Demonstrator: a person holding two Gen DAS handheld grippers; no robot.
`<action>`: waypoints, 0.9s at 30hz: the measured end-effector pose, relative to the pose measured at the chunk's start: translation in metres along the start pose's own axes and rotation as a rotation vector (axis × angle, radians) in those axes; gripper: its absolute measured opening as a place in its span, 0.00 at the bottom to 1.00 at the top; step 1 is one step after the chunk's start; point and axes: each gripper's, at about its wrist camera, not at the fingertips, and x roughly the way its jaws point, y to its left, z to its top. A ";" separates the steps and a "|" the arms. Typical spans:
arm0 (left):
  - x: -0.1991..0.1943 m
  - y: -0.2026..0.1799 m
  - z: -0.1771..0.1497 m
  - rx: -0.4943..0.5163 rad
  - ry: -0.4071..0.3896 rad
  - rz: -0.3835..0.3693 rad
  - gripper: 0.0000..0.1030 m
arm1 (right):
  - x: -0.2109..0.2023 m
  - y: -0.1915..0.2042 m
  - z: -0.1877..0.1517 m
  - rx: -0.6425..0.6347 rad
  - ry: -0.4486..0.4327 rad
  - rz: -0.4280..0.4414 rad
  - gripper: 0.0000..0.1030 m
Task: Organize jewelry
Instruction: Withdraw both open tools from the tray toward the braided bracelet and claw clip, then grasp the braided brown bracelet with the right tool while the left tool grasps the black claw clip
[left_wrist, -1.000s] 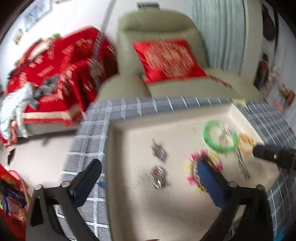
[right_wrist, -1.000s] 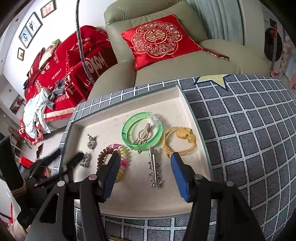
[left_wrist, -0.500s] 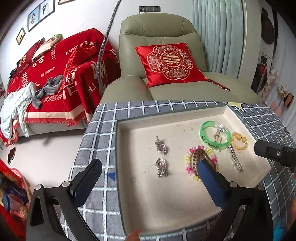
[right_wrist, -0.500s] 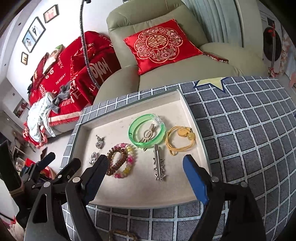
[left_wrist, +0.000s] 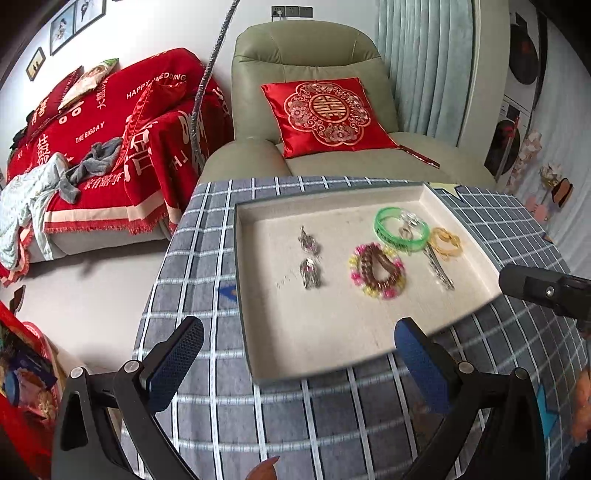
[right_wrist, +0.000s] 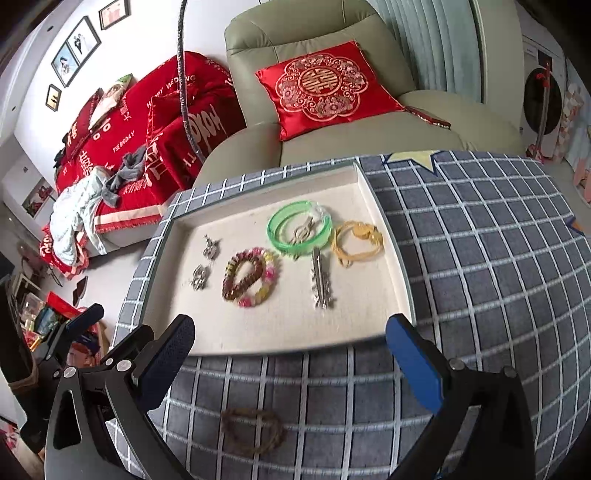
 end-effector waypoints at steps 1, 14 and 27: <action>-0.004 0.000 -0.004 0.001 0.001 -0.003 1.00 | -0.002 0.000 -0.002 -0.002 0.004 -0.002 1.00; -0.046 -0.002 -0.073 0.061 0.049 -0.046 1.00 | -0.026 0.005 -0.060 -0.026 0.090 -0.008 1.00; -0.082 -0.012 -0.140 0.059 0.084 -0.178 1.00 | -0.026 -0.005 -0.107 -0.016 0.169 -0.027 1.00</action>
